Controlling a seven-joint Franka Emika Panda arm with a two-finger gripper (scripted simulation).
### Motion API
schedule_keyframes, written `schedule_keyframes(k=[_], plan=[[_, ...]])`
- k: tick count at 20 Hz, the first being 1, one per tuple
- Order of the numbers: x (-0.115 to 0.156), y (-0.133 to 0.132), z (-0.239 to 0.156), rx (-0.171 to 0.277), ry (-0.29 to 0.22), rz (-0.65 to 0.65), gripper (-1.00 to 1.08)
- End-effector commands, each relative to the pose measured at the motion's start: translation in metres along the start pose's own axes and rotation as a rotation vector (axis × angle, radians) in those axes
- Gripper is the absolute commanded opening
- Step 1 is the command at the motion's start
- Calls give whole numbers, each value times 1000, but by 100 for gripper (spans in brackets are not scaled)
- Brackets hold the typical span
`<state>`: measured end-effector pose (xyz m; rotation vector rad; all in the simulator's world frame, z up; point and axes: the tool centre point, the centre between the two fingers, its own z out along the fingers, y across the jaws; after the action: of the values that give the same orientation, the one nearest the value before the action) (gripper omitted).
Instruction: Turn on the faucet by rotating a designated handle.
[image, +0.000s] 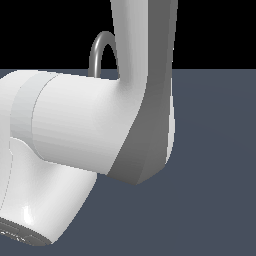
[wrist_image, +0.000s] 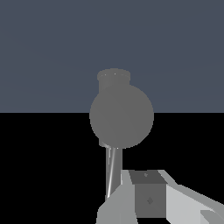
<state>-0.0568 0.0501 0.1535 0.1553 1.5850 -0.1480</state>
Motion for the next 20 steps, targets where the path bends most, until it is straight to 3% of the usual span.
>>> schedule_keyframes(k=[1,10,11,20], plan=[[3,-19,1,22,-1,-3,-100],[8,-58,4,45,-19,-2,-100],[1,-16,-1,-36,-28,10,-100],[30,-48,2,11,-23,3,-100]])
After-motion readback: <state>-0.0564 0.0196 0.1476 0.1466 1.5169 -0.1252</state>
